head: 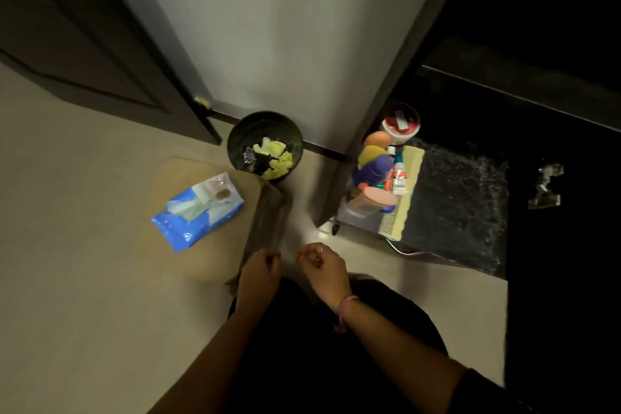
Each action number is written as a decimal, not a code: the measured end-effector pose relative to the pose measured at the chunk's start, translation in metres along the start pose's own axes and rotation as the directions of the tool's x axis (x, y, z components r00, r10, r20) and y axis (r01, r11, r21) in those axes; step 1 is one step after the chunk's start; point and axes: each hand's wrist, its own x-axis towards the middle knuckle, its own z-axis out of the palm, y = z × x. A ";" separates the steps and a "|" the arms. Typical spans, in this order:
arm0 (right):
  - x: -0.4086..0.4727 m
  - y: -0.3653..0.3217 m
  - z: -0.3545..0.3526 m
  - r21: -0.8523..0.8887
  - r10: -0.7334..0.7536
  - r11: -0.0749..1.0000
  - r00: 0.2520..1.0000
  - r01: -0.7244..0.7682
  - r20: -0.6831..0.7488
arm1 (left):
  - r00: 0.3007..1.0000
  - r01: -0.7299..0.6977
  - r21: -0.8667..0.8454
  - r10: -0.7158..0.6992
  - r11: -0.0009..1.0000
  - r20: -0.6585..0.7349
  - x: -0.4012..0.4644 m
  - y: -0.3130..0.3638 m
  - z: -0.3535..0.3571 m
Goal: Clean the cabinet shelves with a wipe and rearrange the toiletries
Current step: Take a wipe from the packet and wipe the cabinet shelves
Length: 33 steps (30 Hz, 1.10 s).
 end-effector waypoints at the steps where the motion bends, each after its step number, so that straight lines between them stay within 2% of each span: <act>1: 0.002 -0.006 0.017 -0.046 -0.008 0.999 1.000 0.009 0.030 | 1.000 0.021 -0.001 -0.021 1.000 -0.008 0.006 -0.011 -0.014; 4: 0.013 -0.025 0.068 -0.170 -0.022 0.985 0.995 0.038 0.095 | 0.998 0.060 -0.035 -0.060 0.998 -0.018 0.023 -0.042 -0.057; 8: 0.037 -0.054 0.130 -0.190 -0.006 0.981 0.994 0.027 0.109 | 0.994 0.088 -0.059 -0.091 0.994 -0.063 0.054 -0.079 -0.107; 11: 0.059 -0.072 0.171 -0.269 -0.047 0.960 0.991 0.080 0.127 | 0.992 0.100 -0.027 -0.101 0.995 -0.068 0.077 -0.102 -0.132; 16: 0.093 -0.086 0.220 -0.518 -0.129 0.822 0.964 0.235 0.232 | 0.997 0.010 0.102 -0.018 0.995 0.071 0.113 -0.132 -0.151; 18: 0.106 -0.088 0.236 -0.661 -0.112 0.692 0.948 0.291 0.299 | 0.991 -0.011 0.136 -0.007 0.991 0.134 0.127 -0.139 -0.153; 20: 0.116 -0.088 0.247 -0.815 -0.091 0.438 0.920 0.380 0.381 | 0.983 -0.044 0.190 0.009 0.981 0.184 0.138 -0.143 -0.151; 22: 0.125 -0.090 0.255 -0.878 -0.130 0.217 0.904 0.428 0.408 | 0.978 -0.052 0.211 0.007 0.976 0.210 0.148 -0.146 -0.150; 24: 0.133 -0.095 0.260 -0.897 -0.177 0.091 0.893 0.433 0.413 | 0.977 -0.034 0.199 -0.010 0.979 0.213 0.155 -0.150 -0.150; 27: 0.145 -0.103 0.260 -0.891 -0.161 -0.024 0.877 0.454 0.452 | 0.982 -0.020 0.155 -0.010 0.988 0.191 0.160 -0.153 -0.150; 30: 0.148 -0.112 0.258 -0.874 -0.160 -0.022 0.861 0.486 0.483 | 0.989 -0.028 0.078 0.016 0.997 0.145 0.160 -0.155 -0.150; 33: 0.143 -0.121 0.254 -0.853 -0.219 0.080 0.844 0.515 0.489 | 0.996 -0.039 -0.011 0.039 0.999 0.075 0.160 -0.154 -0.153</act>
